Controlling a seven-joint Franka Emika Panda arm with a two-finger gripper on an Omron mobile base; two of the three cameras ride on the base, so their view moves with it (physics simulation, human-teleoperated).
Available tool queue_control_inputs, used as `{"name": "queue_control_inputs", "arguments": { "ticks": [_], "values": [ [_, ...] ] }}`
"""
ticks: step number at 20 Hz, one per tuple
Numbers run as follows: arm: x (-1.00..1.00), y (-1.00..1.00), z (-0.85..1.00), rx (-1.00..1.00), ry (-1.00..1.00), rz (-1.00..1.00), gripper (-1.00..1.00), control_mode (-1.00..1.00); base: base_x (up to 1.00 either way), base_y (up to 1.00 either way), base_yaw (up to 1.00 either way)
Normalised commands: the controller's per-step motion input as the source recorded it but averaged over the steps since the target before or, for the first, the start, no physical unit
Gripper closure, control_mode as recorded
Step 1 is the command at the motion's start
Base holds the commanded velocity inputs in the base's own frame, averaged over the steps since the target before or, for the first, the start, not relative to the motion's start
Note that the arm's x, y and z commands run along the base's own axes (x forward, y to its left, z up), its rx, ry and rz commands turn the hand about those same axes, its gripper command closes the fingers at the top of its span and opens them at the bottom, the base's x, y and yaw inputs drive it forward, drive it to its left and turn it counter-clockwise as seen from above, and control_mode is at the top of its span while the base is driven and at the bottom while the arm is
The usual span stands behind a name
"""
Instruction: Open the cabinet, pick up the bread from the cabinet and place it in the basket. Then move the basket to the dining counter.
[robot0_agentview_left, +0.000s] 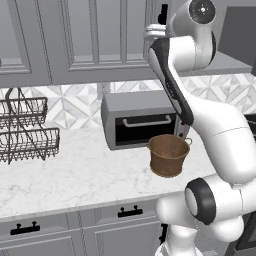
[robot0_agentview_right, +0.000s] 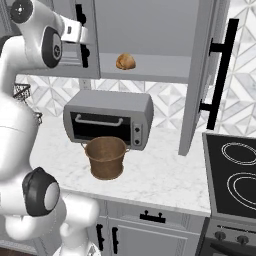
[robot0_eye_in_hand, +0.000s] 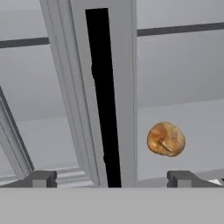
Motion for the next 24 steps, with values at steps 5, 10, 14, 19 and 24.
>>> {"name": "queue_control_inputs", "arguments": {
  "ticks": [5,10,14,19,24],
  "values": [
    [0.51,0.0,0.0,-0.05,0.01,0.0,-1.0,-1.0,0.0,0.0,0.0],
    [0.4,0.0,0.0,-0.05,0.0,0.0,-1.0,-1.0,0.0,0.0,0.0],
    [0.37,0.0,0.0,-0.04,0.0,0.0,-1.0,-1.0,0.0,0.0,0.0],
    [0.44,0.0,0.0,0.0,0.0,0.0,-1.0,-1.0,0.0,0.0,0.0],
    [0.37,0.0,-0.01,0.0,-0.01,0.0,-1.0,-1.0,0.0,0.0,0.0]
  ]
}}
